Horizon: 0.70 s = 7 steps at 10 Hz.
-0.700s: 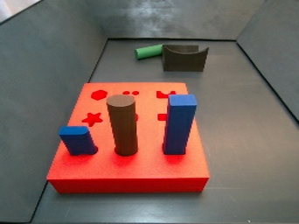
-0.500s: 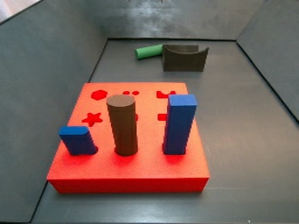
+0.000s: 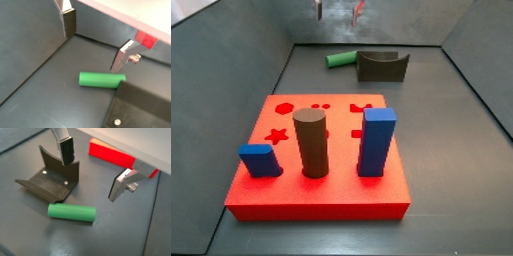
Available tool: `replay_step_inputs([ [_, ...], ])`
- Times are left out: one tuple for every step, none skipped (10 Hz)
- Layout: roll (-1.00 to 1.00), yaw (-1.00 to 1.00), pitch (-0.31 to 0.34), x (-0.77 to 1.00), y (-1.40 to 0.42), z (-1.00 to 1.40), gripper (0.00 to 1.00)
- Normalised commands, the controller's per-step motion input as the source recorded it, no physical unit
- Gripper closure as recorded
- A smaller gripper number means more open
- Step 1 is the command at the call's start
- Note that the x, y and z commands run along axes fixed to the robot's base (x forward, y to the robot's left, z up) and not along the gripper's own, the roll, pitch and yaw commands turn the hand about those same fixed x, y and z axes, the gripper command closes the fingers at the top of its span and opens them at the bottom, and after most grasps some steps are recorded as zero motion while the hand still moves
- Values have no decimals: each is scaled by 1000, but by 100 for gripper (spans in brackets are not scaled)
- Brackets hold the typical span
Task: Pick up the round object. Move up. Place the round object on the fixture. Regrasp the round object. Move to above the board. Insert the round object.
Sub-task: Pick up the round object.
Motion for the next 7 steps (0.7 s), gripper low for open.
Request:
replay_step_inputs([
  [-214, -546, 33, 311, 183, -609, 0],
  [-224, -563, 39, 274, 169, -583, 0],
  [-229, -597, 44, 209, 131, -569, 0],
  [-250, -674, 0, 54, 51, -546, 0],
  [-284, -677, -37, 0, 0, -483, 0],
  [-357, -543, -219, -211, 14, -349, 0],
  [-401, -389, -234, -154, 80, -271, 0],
])
